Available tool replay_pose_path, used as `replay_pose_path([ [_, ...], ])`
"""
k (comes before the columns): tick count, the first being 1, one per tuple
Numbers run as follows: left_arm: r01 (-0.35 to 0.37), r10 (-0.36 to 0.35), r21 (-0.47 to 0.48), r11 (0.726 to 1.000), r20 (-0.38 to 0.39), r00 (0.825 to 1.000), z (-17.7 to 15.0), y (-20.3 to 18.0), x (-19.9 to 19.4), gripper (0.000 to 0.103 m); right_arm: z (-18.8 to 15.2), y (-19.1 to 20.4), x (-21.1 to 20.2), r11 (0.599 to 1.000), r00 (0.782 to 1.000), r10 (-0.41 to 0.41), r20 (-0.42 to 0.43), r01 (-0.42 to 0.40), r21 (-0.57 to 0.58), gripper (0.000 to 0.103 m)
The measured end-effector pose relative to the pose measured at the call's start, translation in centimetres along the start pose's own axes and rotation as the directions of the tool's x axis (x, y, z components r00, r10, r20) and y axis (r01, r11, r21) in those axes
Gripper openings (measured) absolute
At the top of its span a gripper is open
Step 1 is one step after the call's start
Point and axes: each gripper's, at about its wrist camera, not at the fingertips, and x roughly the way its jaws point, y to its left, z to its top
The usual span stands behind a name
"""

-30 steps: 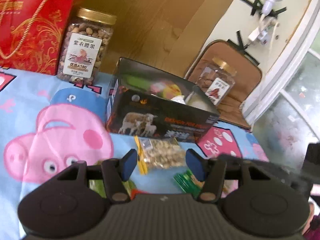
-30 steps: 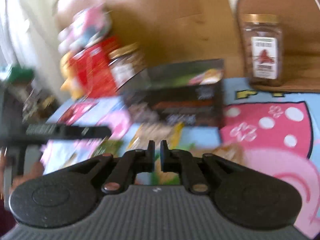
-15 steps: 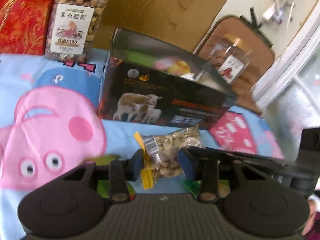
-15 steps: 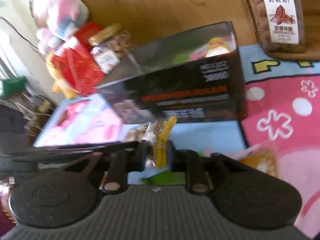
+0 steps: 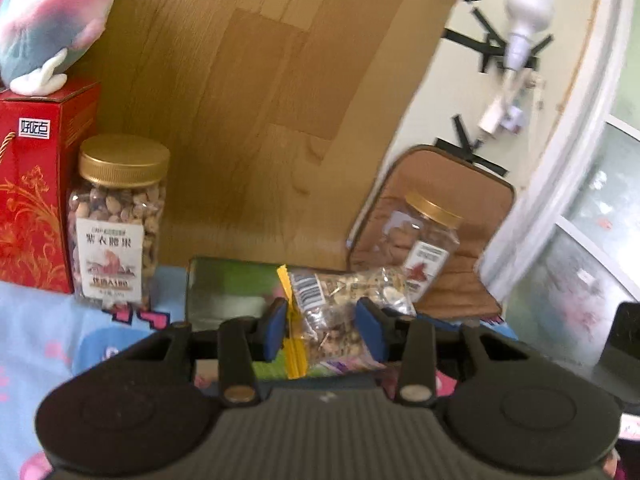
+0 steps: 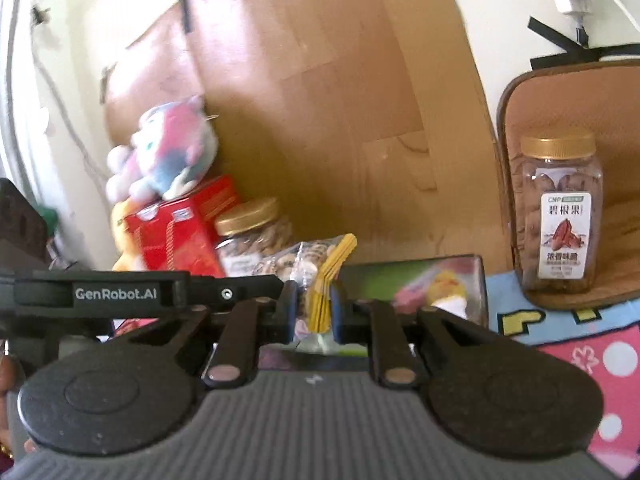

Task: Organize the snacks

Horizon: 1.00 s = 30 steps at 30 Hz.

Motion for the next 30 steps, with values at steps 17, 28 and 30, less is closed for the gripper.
replay_pose_path([
  [17, -0.131, 0.131, -0.047, 0.99, 0.013, 0.991, -0.9, 1.8, -0.5, 0.044, -2.1, 0.7, 1.8, 0.986, 0.988, -0.154, -0.028, 0.152, -0.074, 0.035],
  [28, -0.005, 0.009, 0.03, 1.0, -0.131, 0.991, -8.8, -5.3, -3.2, 0.044, -8.1, -7.2, -13.9, 0.955, 0.965, -0.26, 0.026, 0.253, 0.152, 0.05],
  [30, -0.019, 0.02, 0.009, 1.0, -0.168, 0.986, -10.0, -5.7, -2.4, 0.044, -9.3, -9.2, -15.1, 0.937, 0.969, -0.247, -0.013, 0.242, 0.252, 0.05],
])
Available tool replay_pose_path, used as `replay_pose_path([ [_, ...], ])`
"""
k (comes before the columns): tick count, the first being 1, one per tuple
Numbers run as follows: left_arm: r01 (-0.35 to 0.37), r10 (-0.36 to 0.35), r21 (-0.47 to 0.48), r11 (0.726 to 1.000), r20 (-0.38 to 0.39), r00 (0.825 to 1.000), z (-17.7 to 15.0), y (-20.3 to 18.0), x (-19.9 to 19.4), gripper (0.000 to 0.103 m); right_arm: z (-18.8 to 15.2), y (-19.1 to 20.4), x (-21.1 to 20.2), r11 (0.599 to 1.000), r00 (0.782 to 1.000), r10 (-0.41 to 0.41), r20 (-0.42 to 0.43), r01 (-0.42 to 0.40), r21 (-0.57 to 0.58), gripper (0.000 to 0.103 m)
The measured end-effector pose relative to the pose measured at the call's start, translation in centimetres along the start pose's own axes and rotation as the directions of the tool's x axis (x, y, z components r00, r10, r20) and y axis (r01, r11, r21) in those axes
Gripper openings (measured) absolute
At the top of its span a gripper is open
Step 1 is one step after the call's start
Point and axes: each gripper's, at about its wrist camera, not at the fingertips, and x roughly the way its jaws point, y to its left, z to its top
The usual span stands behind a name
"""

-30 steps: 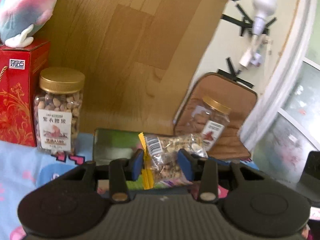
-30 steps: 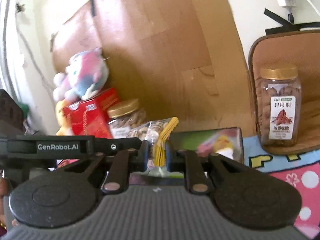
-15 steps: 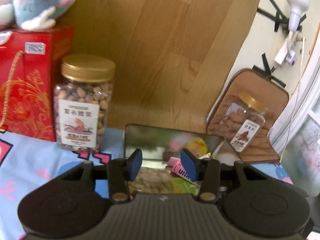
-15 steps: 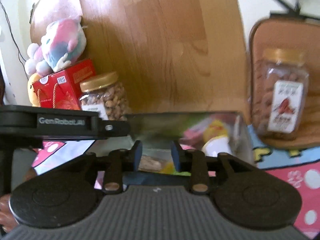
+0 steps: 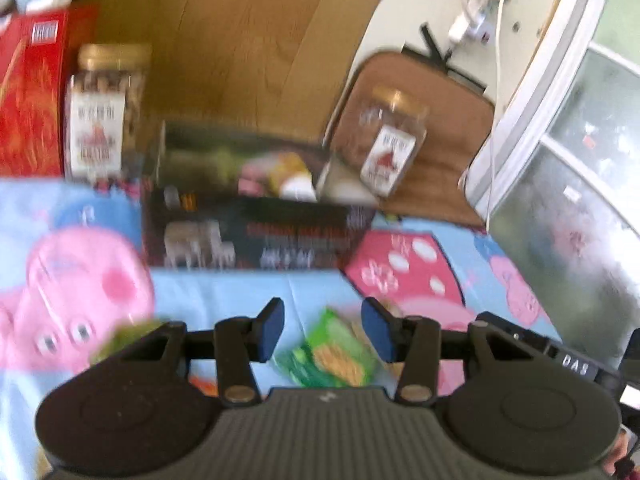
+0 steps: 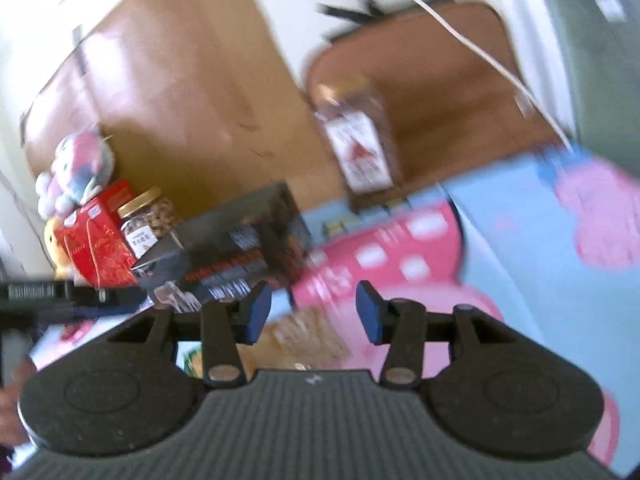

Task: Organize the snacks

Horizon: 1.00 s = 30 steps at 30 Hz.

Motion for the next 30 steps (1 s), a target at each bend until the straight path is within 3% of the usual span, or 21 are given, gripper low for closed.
replay_pose_path([
  [5, -0.018, 0.018, 0.0, 1.0, -0.026, 0.999, -0.6, -0.8, 0.8, 0.044, -1.4, -1.2, 0.3, 0.988, 0.99, 0.069, -0.12, -0.051, 0.145, 0.049],
  [7, -0.026, 0.026, 0.01, 1.0, -0.014, 1.0, 0.0, -1.1, 1.2, 0.044, -2.3, -1.2, 0.8, 0.955, 0.964, 0.19, -0.187, -0.137, 0.265, 0.049],
  [9, -0.01, 0.01, -0.009, 1.0, -0.024, 1.0, 0.5, -1.2, 2.0, 0.044, -3.2, -1.1, 1.4, 0.895, 0.926, 0.31, -0.216, -0.208, 0.394, 0.049],
  [12, -0.003, 0.001, -0.032, 0.999, -0.046, 0.999, 0.9, -1.4, 2.9, 0.044, -3.9, 0.0, 3.0, 0.883, 0.916, 0.306, -0.26, -0.17, 0.438, 0.048],
  [16, 0.002, -0.004, -0.037, 0.999, -0.058, 0.998, 0.4, -1.7, 3.2, 0.044, -4.0, 0.8, 4.7, 0.885, 0.922, 0.277, -0.268, -0.136, 0.446, 0.013],
  [17, 0.006, -0.008, -0.035, 0.999, -0.063, 0.998, 0.3, -1.8, 3.2, 0.044, -4.1, 0.5, 4.7, 0.876, 0.92, 0.288, -0.267, -0.14, 0.462, 0.01],
  [20, 0.019, -0.022, -0.026, 0.999, -0.09, 0.996, -0.2, -2.3, 3.3, 0.044, -4.0, -0.6, 3.8, 0.858, 0.91, 0.326, -0.257, -0.171, 0.484, 0.008],
  [25, 0.115, -0.116, -0.015, 0.993, -0.155, 0.981, -1.2, -4.2, 3.3, 0.044, -3.9, -3.8, 0.3, 0.816, 0.886, 0.4, -0.236, -0.226, 0.532, 0.006],
  [30, 0.206, -0.197, 0.017, 0.978, -0.229, 0.953, -2.8, -6.8, 3.6, 0.051, -4.7, -5.0, -2.7, 0.833, 0.886, 0.39, -0.252, -0.223, 0.507, 0.005],
])
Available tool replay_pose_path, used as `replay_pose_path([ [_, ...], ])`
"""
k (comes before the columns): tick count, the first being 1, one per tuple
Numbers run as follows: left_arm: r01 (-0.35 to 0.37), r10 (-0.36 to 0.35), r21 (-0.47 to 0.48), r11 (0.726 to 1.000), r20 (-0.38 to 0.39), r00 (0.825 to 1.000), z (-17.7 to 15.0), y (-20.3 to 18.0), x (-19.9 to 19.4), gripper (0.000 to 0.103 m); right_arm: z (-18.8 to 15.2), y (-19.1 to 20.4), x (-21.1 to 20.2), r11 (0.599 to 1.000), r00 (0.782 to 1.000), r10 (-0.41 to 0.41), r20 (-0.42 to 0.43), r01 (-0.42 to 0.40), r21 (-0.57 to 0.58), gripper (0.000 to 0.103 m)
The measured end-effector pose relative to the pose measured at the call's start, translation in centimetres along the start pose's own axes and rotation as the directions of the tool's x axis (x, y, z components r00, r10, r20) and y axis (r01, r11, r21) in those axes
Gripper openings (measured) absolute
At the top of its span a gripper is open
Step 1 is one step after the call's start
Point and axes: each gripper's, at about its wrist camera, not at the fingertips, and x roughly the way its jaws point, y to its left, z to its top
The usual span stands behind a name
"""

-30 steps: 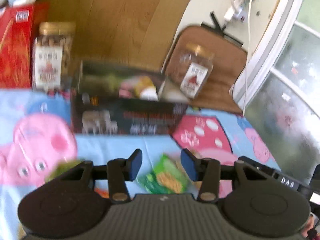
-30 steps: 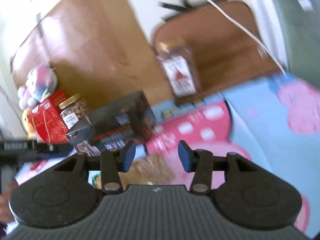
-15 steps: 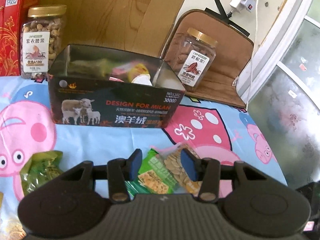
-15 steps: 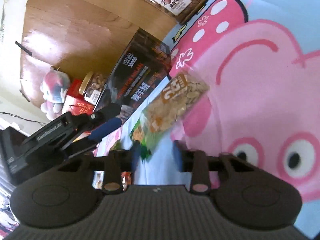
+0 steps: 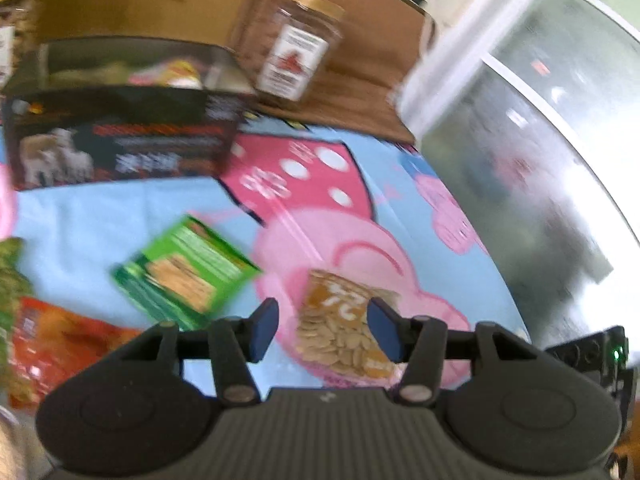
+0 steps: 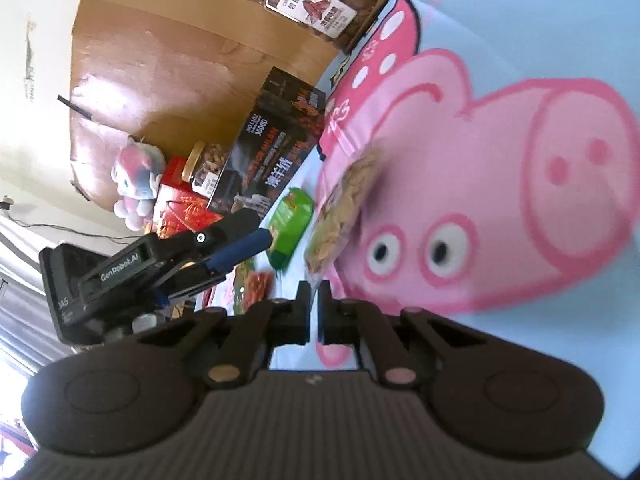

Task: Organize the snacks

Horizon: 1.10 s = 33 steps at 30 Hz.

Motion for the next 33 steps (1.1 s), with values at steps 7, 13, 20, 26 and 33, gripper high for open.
replay_pose_path([
  [7, 0.013, -0.013, -0.013, 1.0, -0.052, 0.999, -1.2, -0.2, 1.6, 0.059, -0.4, 0.1, -2.5, 0.984, 0.982, -0.147, 0.118, 0.158, -0.086, 0.011],
  [13, 0.057, -0.062, -0.076, 0.996, -0.067, 0.996, -1.8, 0.8, 2.4, 0.059, 0.2, -0.5, -2.4, 0.975, 0.971, -0.182, 0.157, 0.198, -0.097, 0.021],
  [20, 0.124, -0.129, -0.108, 0.986, -0.037, 0.991, -1.9, 1.0, 3.4, 0.053, 0.5, -0.9, -1.2, 0.983, 0.974, -0.145, 0.174, 0.162, -0.086, 0.022],
  [26, 0.106, -0.112, -0.172, 0.979, -0.027, 0.993, -2.2, 2.5, 3.0, 0.02, 0.1, -0.1, -1.7, 0.973, 0.967, -0.169, 0.193, 0.195, -0.123, 0.018],
  [33, 0.112, -0.099, -0.133, 0.985, 0.096, 0.99, -1.0, 2.8, -1.4, 0.021, 1.4, 3.3, -1.4, 0.974, 0.977, -0.077, 0.197, 0.116, -0.195, 0.015],
])
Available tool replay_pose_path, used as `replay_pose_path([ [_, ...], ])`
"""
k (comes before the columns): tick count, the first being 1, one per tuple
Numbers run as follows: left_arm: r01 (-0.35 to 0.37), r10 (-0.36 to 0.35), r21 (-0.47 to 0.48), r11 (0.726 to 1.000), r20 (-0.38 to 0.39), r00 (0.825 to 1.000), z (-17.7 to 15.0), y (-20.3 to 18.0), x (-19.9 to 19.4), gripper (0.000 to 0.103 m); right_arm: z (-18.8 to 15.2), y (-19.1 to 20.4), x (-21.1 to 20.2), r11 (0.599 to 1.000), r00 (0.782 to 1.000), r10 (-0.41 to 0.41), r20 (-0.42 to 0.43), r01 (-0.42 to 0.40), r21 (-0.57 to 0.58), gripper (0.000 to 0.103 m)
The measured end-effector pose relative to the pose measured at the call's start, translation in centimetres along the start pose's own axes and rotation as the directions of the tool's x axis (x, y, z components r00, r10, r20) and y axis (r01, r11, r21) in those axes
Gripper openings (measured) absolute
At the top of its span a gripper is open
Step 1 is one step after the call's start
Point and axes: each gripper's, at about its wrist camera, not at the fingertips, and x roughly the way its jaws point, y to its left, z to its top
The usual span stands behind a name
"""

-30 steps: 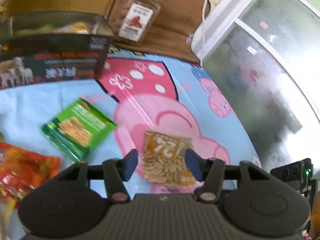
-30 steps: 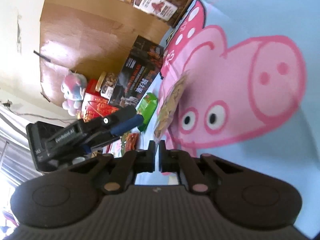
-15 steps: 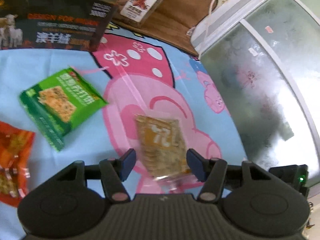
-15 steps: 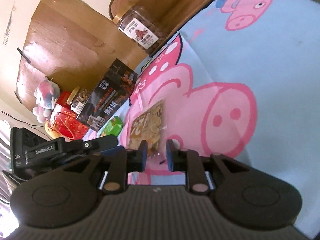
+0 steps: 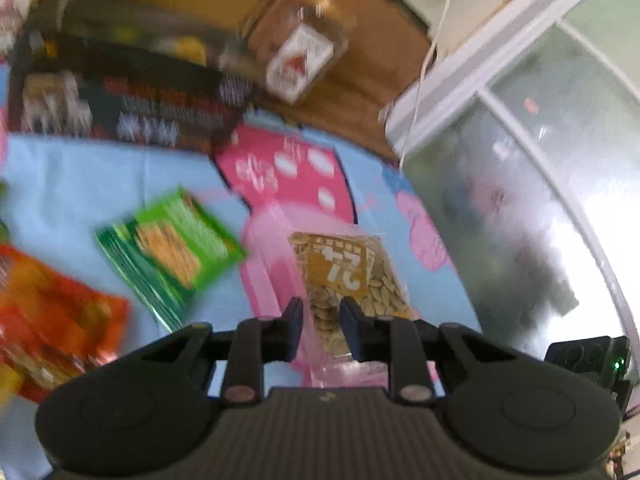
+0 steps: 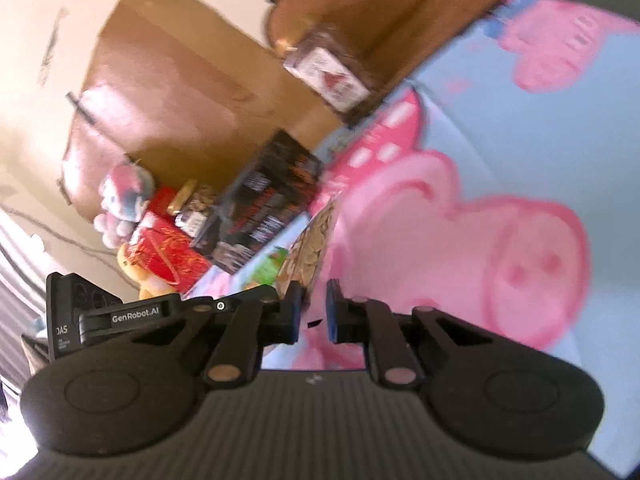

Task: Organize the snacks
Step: 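Carry the cracker bag with the left gripper into the black box, release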

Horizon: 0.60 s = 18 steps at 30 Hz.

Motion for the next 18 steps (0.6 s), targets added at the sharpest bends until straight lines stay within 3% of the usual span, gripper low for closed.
replay_pose_path([
  [4, -0.011, 0.011, -0.004, 1.0, 0.095, 0.995, 2.9, 0.9, -3.0, 0.021, 2.2, 3.5, 2.2, 0.995, 0.999, 0.047, 0.002, -0.046, -0.086, 0.015],
  [9, -0.075, 0.075, -0.011, 0.997, 0.187, 0.98, 7.7, 2.6, -5.3, 0.022, 4.7, 7.2, 7.0, 0.984, 0.996, 0.087, -0.001, -0.086, -0.153, 0.015],
  [14, -0.15, 0.157, -0.049, 0.987, 0.234, 0.96, 11.9, 5.6, -6.0, 0.022, 6.7, 9.1, 13.0, 0.983, 0.993, 0.11, -0.036, -0.114, -0.141, 0.015],
  [18, -0.218, 0.231, -0.081, 0.973, 0.238, 0.943, 14.6, 7.9, -5.4, 0.022, 7.2, 10.1, 17.8, 0.98, 0.995, 0.08, -0.066, -0.091, -0.179, 0.017],
])
